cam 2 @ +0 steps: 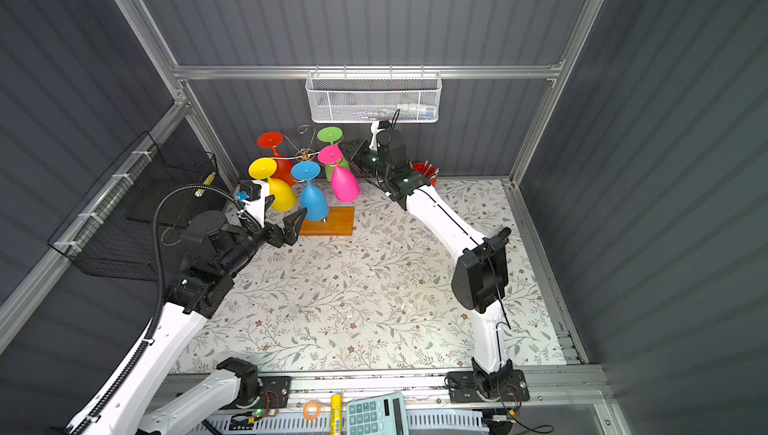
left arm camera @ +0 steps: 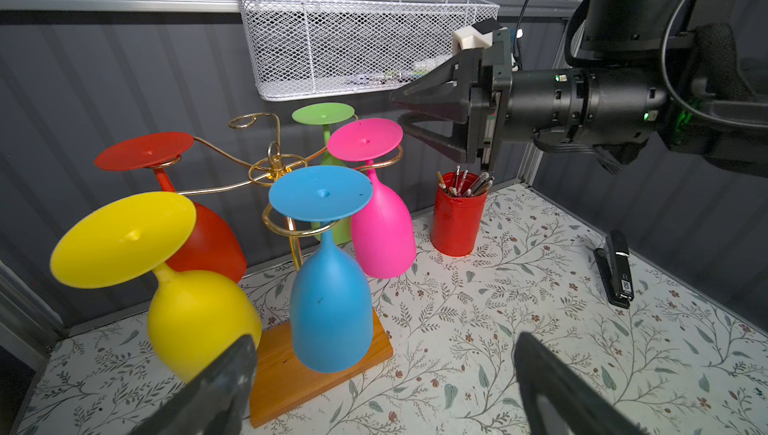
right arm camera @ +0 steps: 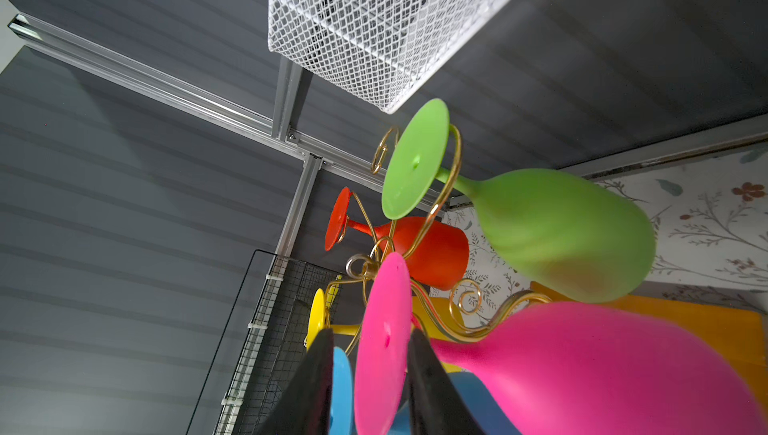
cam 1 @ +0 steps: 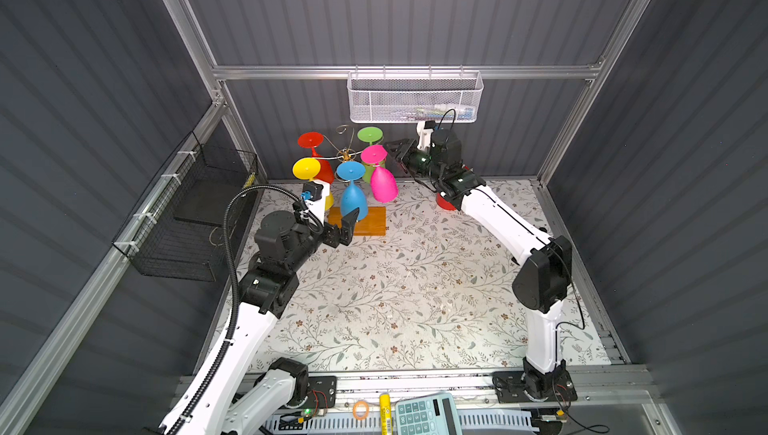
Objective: Take the wine glass off the wine glass rack
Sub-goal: 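Close the right gripper on the pink glass while the left holds still, then lift the pink glass upward off its rack hook with the right gripper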
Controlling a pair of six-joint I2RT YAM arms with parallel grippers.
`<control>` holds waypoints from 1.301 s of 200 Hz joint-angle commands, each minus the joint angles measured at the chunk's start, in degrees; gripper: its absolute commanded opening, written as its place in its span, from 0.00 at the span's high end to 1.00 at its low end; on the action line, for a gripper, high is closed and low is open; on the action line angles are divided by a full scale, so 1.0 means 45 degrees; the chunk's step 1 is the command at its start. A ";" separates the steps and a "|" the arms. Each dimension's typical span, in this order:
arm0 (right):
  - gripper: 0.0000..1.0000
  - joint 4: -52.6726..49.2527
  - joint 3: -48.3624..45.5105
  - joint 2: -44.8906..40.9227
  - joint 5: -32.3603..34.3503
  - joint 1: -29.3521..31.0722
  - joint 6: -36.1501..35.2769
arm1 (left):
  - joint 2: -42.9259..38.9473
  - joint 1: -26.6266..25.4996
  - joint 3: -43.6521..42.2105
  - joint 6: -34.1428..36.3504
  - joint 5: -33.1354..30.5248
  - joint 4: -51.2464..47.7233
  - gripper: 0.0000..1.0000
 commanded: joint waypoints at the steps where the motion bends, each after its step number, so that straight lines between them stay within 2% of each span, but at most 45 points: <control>1: 0.69 -0.0129 0.0364 0.0326 0.0008 -0.0027 -0.0184 | 0.0001 -0.0030 -0.0068 0.0061 -0.0160 0.0295 0.03; 260: 0.84 0.0029 0.0261 0.0464 0.0198 0.0093 0.0174 | -0.0038 -0.0030 -0.0045 0.0213 -0.0409 0.0161 0.03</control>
